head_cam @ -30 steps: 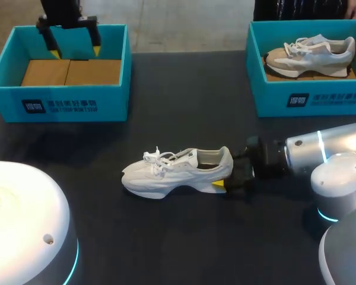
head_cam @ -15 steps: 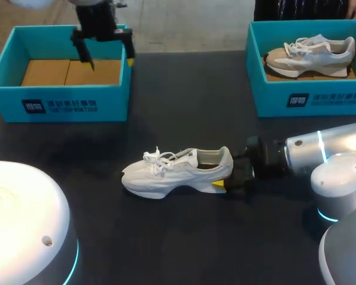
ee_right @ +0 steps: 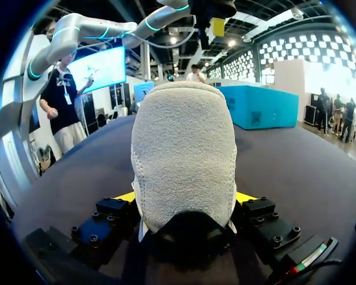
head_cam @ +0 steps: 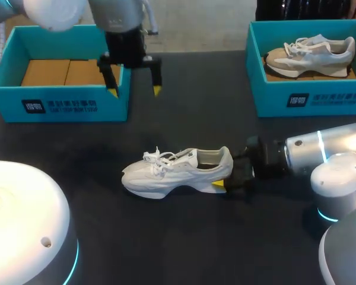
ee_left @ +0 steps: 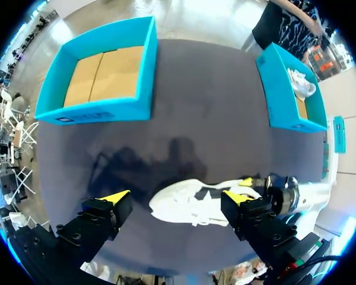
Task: Take the shoe out of the shoebox, open the shoe tongue, remove and reinsert the insole, then place the shoe into the shoebox
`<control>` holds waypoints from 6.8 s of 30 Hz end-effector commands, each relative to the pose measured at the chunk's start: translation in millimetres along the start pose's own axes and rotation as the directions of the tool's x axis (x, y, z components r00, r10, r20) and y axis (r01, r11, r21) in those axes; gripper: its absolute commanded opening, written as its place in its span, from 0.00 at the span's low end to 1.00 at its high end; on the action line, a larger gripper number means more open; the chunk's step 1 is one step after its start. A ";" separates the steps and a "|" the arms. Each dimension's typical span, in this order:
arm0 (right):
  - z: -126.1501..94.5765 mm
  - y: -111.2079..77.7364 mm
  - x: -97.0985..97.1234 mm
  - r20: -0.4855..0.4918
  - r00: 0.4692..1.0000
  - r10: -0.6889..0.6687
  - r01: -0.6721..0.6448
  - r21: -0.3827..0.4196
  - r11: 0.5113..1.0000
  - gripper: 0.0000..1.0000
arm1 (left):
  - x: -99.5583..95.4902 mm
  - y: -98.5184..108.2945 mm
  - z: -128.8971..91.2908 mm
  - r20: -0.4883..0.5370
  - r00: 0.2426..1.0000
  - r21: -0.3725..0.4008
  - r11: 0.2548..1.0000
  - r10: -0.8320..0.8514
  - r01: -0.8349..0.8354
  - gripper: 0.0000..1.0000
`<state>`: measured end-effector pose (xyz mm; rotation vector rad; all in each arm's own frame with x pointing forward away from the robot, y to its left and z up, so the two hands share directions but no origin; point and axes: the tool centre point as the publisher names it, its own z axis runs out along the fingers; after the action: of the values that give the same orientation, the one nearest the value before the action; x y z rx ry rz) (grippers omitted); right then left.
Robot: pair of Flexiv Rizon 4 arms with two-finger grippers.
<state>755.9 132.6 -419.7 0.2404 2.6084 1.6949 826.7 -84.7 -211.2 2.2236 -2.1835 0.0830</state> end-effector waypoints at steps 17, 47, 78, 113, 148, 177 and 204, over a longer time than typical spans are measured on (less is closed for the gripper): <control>4.5 -1.2 -0.7 0.001 1.000 0.001 -0.001 0.003 1.000 0.00 | 64.7 55.3 62.2 -0.036 0.985 -0.058 0.984 0.169 -0.171 1.00; 4.5 -1.2 -0.7 0.001 1.000 0.001 -0.001 0.003 1.000 0.00 | 109.9 80.8 113.5 0.033 0.969 -0.111 0.965 0.244 -0.239 1.00; 4.5 -1.2 -0.7 0.001 1.000 0.001 -0.001 0.003 1.000 0.00 | 101.2 90.1 144.1 0.216 0.972 -0.074 0.994 0.097 -0.083 1.00; 4.5 -1.2 -0.7 0.001 1.000 0.001 -0.001 0.003 1.000 0.00 | 73.4 89.1 135.0 0.367 0.929 -0.011 0.999 -0.042 0.049 1.00; 4.5 -1.2 -0.7 0.001 1.000 0.001 -0.001 0.003 1.000 0.00 | 31.9 86.2 99.8 0.185 0.966 -0.005 0.983 -0.180 0.184 0.00; 4.5 -1.2 -0.7 0.001 1.000 0.001 -0.001 0.003 1.000 0.00 | -32.4 100.4 141.1 0.266 0.904 -0.069 0.929 -0.335 0.364 1.00; 4.5 -1.2 -0.7 0.001 1.000 0.001 -0.001 0.003 1.000 0.00 | -28.1 92.8 117.8 0.190 0.951 -0.053 0.964 -0.245 0.259 1.00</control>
<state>756.0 132.9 -419.8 0.2401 2.6084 1.6954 741.0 -70.3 -344.6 2.5490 -1.8879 -0.2541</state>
